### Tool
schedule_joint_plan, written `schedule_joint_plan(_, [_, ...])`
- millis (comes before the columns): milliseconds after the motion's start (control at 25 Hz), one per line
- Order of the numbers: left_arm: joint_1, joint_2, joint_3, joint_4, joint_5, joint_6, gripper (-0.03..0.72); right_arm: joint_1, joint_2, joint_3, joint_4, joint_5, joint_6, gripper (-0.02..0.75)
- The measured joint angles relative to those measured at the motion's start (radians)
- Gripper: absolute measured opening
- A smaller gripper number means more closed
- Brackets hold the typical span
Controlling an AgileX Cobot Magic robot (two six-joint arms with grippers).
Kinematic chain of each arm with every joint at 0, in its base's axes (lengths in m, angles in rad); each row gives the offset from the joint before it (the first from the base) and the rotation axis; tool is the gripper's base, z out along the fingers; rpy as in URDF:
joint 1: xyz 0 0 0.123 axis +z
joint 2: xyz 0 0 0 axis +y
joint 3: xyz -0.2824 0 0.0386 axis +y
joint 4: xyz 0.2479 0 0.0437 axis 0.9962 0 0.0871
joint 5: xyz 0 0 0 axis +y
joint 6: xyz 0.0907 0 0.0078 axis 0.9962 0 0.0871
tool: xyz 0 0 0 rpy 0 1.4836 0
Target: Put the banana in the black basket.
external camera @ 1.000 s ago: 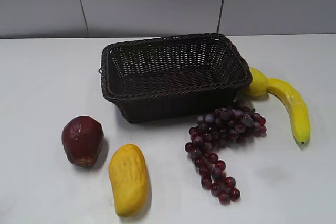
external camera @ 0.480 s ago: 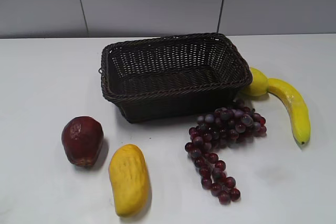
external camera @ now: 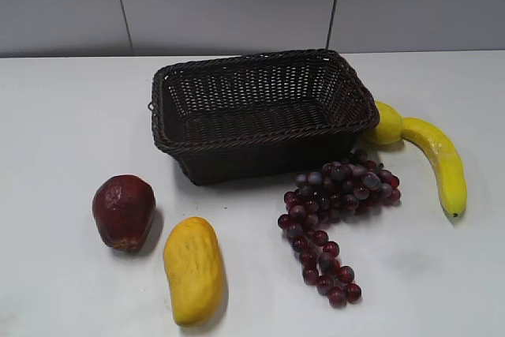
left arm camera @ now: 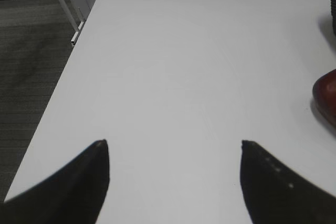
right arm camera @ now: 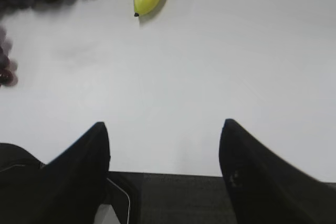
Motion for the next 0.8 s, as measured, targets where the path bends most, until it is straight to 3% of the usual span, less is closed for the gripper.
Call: schedule_joint_plan(800, [0.000,0.000,0.000,0.000,0.000,0.000,0.575,0.000,0.711,-0.318,0.020,-0.043,0.001,0.499])
